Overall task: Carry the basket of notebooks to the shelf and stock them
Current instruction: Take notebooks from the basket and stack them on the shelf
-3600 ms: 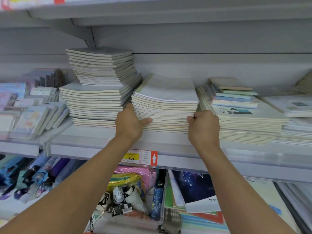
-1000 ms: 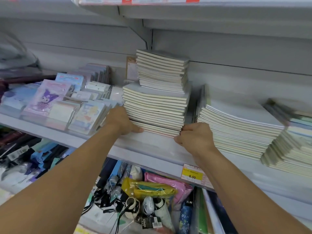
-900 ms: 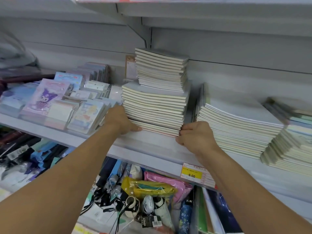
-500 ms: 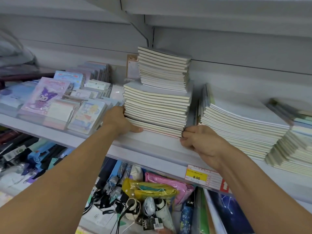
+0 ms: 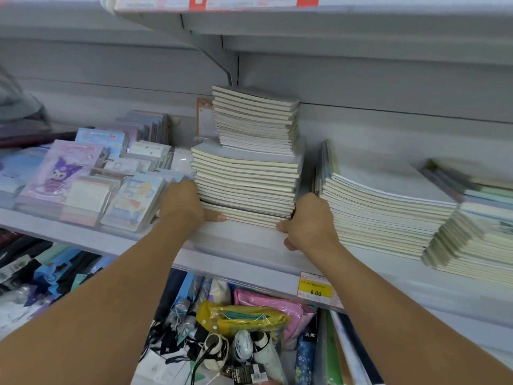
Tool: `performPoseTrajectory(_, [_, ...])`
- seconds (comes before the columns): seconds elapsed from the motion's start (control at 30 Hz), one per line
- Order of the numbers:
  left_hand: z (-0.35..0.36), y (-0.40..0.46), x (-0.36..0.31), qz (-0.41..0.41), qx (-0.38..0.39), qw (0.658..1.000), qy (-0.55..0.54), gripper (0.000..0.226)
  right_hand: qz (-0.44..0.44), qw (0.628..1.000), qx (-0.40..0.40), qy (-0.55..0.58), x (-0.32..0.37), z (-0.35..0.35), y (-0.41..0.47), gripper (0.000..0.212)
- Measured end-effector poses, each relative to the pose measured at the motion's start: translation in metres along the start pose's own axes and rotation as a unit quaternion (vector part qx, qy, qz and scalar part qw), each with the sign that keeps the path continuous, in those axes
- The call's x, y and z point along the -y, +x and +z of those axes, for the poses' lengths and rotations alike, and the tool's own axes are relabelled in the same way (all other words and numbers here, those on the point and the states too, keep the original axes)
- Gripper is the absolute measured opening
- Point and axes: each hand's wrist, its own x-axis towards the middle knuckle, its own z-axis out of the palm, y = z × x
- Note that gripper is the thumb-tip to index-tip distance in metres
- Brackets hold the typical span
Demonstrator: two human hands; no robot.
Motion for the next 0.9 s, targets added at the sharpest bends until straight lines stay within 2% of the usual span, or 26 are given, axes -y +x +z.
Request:
performPoseTrajectory(0.1, [-0.006,-0.004,0.000,0.003,0.024,1.000,0.016,0.089,0.008,1.000,0.019,0.013,0.004,-0.008,-0.004,0.034])
performPoseTrajectory(0.17, [-0.011,-0.004,0.005,0.037,0.056,0.998,-0.016,0.090,0.018,0.997,0.056,0.056,0.004,-0.014,-0.008,0.035])
performPoseTrajectory(0.27, [-0.016,-0.003,0.014,0.052,0.055,0.995,-0.068,0.037,0.020,0.995,0.055,0.085,0.001,-0.014,-0.006,0.037])
performPoseTrajectory(0.3, [-0.015,-0.003,0.015,0.050,0.040,0.996,-0.067,0.036,0.015,0.996,0.043,0.081,0.002,-0.012,-0.006,0.037])
performPoseTrajectory(0.43, [-0.011,0.002,0.015,0.066,-0.006,0.996,-0.067,0.043,-0.027,0.999,0.013,0.017,-0.001,-0.003,-0.006,0.052])
performPoseTrajectory(0.57, [-0.004,0.010,0.021,0.080,-0.035,0.993,-0.074,0.042,-0.043,0.999,-0.012,0.007,-0.009,0.002,-0.003,0.052])
performPoseTrajectory(0.73, [-0.008,0.005,0.017,0.069,-0.024,0.994,-0.077,0.039,-0.025,1.000,0.015,0.003,-0.005,-0.007,-0.002,0.047])
performPoseTrajectory(0.8, [-0.009,0.004,0.016,0.065,-0.008,0.996,-0.064,0.035,-0.009,0.999,0.032,0.014,-0.001,-0.013,-0.007,0.032])
performPoseTrajectory(0.83, [-0.011,0.004,0.015,0.067,0.006,0.995,-0.080,0.036,-0.001,0.999,0.041,0.032,0.004,-0.017,-0.012,0.031])
performPoseTrajectory(0.9, [-0.022,0.001,0.007,0.076,0.049,0.972,-0.216,0.062,-0.010,0.994,0.036,0.103,0.013,-0.025,-0.016,0.030])
